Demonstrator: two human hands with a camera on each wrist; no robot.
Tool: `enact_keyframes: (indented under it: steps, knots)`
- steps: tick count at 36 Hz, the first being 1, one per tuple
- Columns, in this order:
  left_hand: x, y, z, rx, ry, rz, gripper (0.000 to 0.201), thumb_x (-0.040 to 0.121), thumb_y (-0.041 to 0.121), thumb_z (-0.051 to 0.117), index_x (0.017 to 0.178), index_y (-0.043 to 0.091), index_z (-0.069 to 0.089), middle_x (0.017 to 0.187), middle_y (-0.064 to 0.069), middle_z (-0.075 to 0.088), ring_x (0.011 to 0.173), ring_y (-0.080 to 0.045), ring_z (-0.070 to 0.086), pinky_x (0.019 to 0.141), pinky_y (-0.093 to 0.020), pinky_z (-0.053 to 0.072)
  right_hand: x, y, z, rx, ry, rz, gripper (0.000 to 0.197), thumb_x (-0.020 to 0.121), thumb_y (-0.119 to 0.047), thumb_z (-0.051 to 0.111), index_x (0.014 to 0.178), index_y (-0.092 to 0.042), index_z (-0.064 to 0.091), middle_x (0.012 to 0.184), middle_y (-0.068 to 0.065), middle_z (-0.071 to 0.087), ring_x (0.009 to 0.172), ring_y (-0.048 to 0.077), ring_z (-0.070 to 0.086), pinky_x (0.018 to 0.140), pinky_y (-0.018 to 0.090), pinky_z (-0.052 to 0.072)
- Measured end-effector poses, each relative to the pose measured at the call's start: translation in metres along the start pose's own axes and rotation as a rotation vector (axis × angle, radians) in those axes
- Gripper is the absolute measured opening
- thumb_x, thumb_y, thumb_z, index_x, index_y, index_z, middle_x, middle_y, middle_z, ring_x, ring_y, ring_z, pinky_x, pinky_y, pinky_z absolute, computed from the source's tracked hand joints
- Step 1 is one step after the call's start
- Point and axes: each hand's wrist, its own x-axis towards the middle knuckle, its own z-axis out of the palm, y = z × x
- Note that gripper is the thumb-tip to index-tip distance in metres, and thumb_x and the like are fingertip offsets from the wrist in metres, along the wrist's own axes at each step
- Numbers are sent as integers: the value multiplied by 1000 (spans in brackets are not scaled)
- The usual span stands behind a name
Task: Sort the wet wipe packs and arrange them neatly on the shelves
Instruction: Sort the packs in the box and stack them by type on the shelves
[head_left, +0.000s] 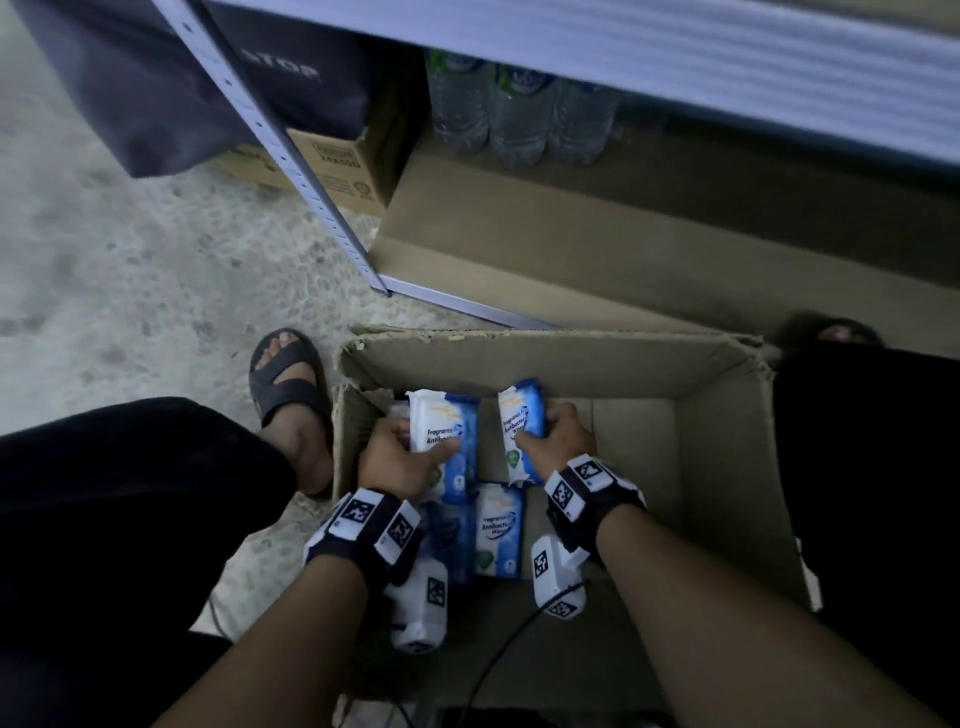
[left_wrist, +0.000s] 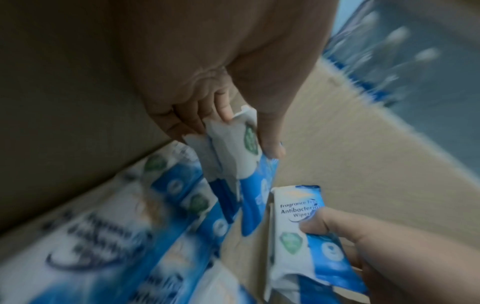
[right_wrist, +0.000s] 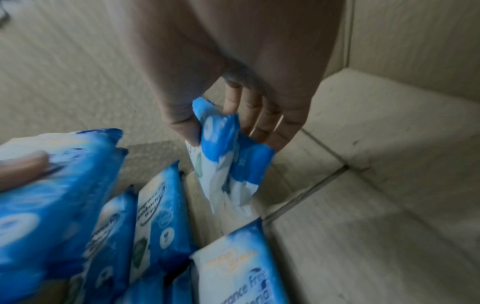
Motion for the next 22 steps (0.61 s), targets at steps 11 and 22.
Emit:
enact_keyframes:
  steps: [11, 22]
  knots:
    - [-31, 59, -49, -61, -59, 271, 48, 72, 50, 82, 97, 17, 57, 96, 3, 69, 86, -14, 65, 74, -33, 52, -50, -38, -54, 49, -78, -112, 33, 84, -34, 70, 107, -15, 58, 100, 3, 67, 85, 20, 63, 68, 27, 48]
    - [-79, 161, -165, -134, -59, 612, 67, 55, 70, 77, 96, 20, 59, 93, 0, 70, 77, -12, 64, 66, -32, 50, -132, -166, -139, -127, -61, -562, 30, 87, -36, 64, 109, -20, 53, 104, -3, 65, 88, 13, 64, 72, 30, 48]
